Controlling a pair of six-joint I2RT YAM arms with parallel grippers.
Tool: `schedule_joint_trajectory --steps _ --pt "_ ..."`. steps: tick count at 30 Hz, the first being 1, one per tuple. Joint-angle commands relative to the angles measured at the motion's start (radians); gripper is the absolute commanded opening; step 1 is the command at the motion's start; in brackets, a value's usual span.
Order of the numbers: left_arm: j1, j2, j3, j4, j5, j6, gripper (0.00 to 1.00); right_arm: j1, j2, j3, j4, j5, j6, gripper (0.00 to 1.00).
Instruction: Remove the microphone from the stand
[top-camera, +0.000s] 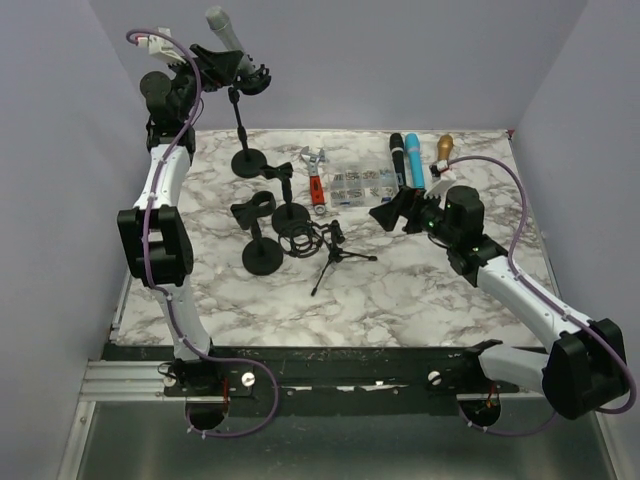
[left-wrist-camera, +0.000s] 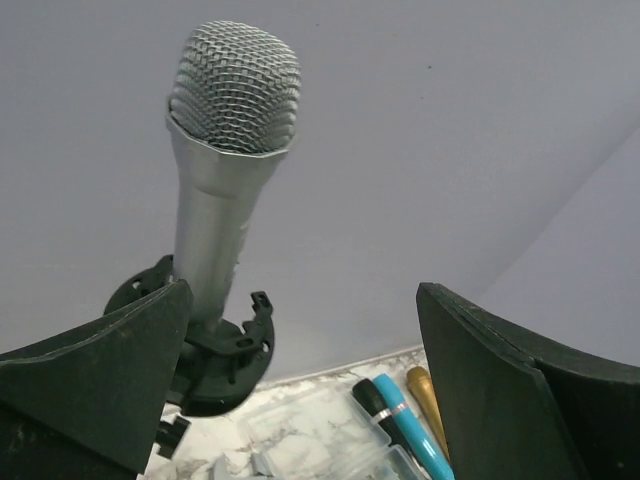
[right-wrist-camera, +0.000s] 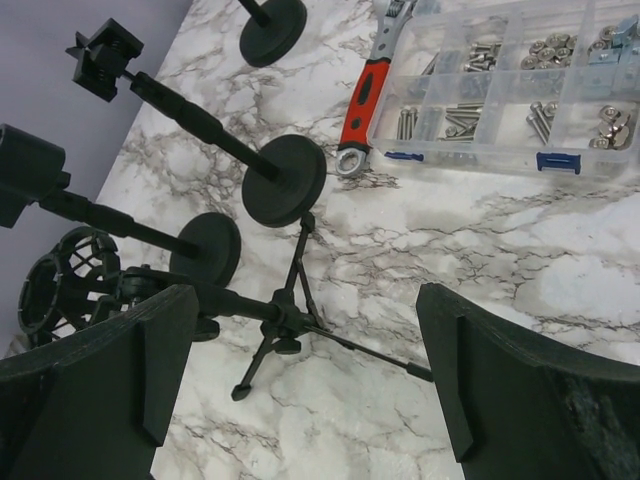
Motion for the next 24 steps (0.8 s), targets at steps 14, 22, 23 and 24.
schedule_joint_trajectory --steps 14,22,23,24 --pt "0.003 0.375 0.433 0.145 -0.079 -0.011 0.75 0.004 0.059 0.052 -0.052 0.042 -0.042 1.00" --pt "-0.016 0.454 0.503 0.174 -0.109 -0.012 0.69 0.004 0.096 0.077 -0.077 0.040 -0.054 1.00" --pt "-0.017 0.462 0.512 0.177 -0.112 -0.013 0.67 0.004 0.096 0.078 -0.080 0.041 -0.056 1.00" --pt "-0.020 0.471 0.519 0.178 -0.114 -0.015 0.65 0.004 0.097 0.079 -0.084 0.042 -0.058 1.00"
